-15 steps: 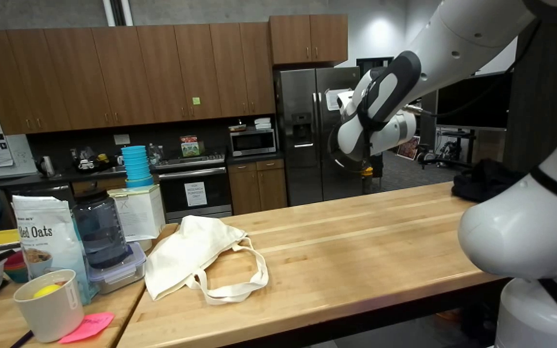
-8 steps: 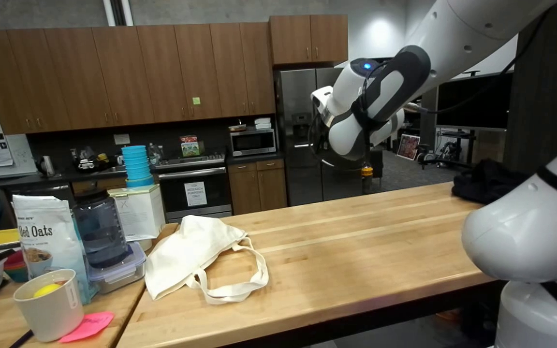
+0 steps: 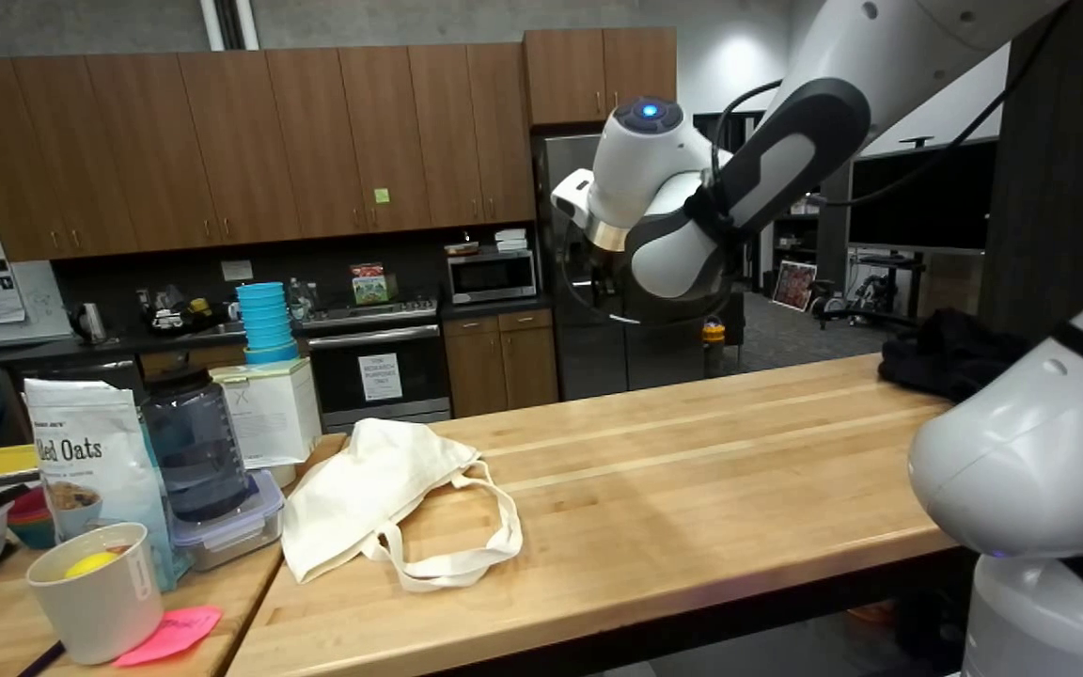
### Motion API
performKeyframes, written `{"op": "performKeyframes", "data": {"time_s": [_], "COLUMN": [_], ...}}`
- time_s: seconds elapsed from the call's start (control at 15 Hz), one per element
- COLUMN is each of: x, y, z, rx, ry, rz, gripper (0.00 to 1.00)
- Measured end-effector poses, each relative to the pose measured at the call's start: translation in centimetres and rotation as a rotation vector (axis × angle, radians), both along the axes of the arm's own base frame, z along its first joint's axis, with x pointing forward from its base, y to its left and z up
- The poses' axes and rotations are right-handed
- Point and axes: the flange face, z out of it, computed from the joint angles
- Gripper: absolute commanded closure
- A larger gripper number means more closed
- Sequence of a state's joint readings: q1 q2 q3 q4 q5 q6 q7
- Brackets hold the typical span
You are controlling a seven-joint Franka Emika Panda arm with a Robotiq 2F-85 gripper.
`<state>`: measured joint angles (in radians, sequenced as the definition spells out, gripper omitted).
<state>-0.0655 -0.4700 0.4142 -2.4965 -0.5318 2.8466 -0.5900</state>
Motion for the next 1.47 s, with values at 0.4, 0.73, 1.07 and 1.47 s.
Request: {"op": "performKeyframes", "data": {"time_s": [0.4, 0.73, 1.07, 1.47], "x": [0.0, 0.5, 2.4, 5.2], "y": [0.2, 0.4, 3.2, 8.5], "z": [0.4, -1.1, -5.4, -8.6], "rx": [-0.016, 0.01, 0.077, 0.078], "ry": [-0.016, 0.032, 0.162, 0.281], "rz": [0.007, 0.018, 0.06, 0.126], "gripper": [0.0, 0.0, 0.0, 0.0]}}
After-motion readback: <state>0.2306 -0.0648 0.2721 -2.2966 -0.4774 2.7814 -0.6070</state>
